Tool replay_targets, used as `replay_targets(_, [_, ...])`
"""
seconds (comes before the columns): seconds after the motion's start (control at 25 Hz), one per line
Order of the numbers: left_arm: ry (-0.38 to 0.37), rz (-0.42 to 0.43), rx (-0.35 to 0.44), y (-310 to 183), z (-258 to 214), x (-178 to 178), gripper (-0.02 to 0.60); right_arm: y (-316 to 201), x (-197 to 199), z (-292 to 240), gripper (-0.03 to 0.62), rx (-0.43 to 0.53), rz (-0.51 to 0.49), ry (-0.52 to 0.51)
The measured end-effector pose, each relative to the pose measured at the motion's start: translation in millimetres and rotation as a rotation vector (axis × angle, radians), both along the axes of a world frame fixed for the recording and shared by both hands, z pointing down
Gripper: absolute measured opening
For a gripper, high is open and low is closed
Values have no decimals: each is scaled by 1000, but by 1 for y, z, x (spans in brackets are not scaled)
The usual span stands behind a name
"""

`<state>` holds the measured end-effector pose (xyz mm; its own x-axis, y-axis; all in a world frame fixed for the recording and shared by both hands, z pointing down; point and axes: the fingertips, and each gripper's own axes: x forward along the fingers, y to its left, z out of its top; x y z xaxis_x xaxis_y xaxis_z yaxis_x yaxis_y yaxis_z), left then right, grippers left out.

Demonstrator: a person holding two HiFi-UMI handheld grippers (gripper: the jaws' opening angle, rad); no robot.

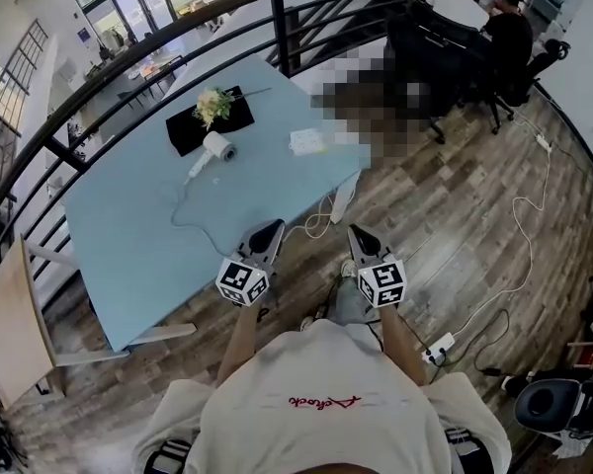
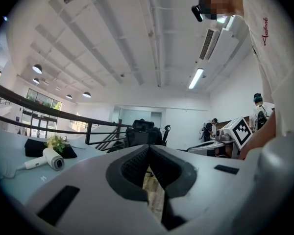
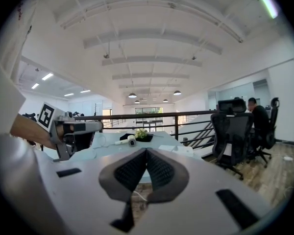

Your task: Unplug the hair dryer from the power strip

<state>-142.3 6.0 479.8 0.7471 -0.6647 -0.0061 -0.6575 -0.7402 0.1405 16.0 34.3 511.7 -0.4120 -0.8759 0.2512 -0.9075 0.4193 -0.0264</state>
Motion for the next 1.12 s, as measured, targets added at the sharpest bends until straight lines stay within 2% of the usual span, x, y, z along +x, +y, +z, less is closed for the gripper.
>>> replay_targets(0.4, [-16, -17, -8, -60, 9, 39, 9, -58, 37, 15, 18, -12, -9, -26])
replay_targets(0.68, [-28, -57, -18, -111, 7, 63, 9, -117, 55, 11, 18, -16, -63, -36])
replay_targets(1.12, [-52, -152, -4, -177, -11, 81, 9, -193, 74, -5, 18, -2, -171, -41])
